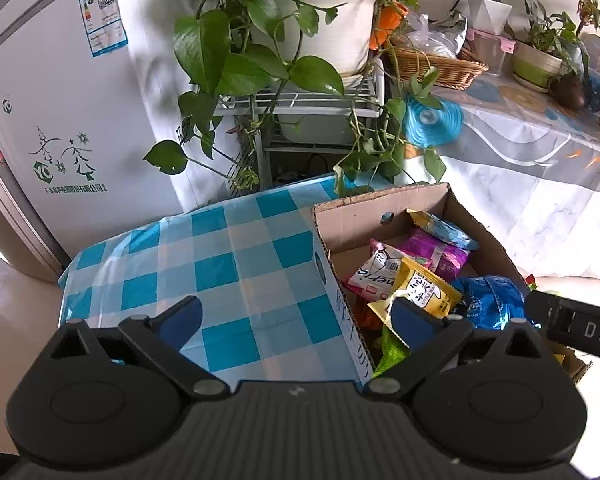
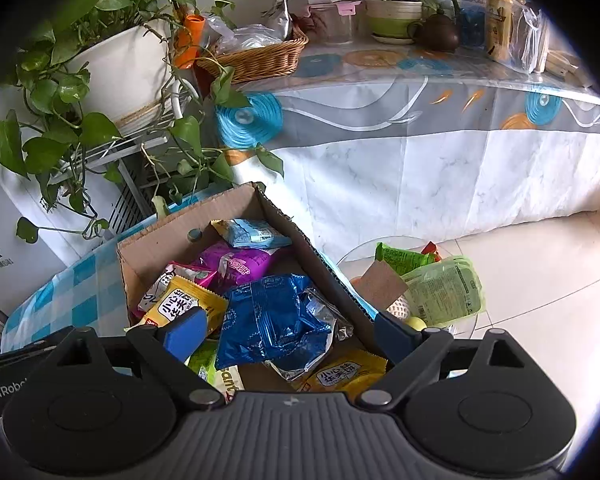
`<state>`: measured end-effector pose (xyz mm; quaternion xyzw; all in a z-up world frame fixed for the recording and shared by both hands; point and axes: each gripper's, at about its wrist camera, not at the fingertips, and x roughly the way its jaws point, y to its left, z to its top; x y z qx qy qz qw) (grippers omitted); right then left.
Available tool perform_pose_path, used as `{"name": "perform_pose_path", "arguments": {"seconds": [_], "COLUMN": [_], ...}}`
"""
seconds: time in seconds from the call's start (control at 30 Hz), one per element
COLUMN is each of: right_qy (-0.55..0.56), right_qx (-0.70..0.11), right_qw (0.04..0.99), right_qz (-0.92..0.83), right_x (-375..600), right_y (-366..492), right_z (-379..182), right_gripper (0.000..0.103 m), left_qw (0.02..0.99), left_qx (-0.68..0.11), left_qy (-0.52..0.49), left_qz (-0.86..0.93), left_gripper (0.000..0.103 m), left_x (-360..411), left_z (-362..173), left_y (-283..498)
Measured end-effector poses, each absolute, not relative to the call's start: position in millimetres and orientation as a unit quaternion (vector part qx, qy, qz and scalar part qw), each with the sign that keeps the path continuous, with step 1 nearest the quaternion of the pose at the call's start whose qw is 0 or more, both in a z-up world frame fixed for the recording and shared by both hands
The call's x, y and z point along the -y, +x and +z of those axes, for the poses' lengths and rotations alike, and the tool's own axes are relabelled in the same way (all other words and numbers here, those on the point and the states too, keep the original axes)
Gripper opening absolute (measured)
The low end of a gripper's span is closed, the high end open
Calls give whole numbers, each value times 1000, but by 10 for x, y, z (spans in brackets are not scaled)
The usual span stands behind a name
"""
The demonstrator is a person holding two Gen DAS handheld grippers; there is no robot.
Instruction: Organize snacks
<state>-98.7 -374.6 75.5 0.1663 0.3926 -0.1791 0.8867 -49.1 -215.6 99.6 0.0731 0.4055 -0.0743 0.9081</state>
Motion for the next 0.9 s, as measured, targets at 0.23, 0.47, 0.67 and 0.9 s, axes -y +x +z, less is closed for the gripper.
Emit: {"name": "perform_pose_path", "arguments": {"seconds": [0.23, 0.47, 0.67, 0.9], "right_qy": [165, 159, 150, 142], "right_qx": [-394, -402, -405, -408], "right_qw": [887, 885, 887, 887], "right_qz": [-177, -174, -165, -163], "right_x": [3742, 3724, 3698, 3672], "right_y": [-990, -977, -969, -960], "right_z": [754, 734, 731, 724], "right_gripper": [95, 95, 96, 96], "left_qw": [906, 903, 902, 903], "left_qx": [-408, -412, -415, -412], "left_qy": [85, 88, 87, 88], "left_qz": [-75, -80, -83, -85], "left_gripper": [101, 101, 101, 101], "left_x": [2165, 2173, 2159, 2170], "left_z": [975, 980, 958, 960], "left_y": [-501, -487, -504, -532]}}
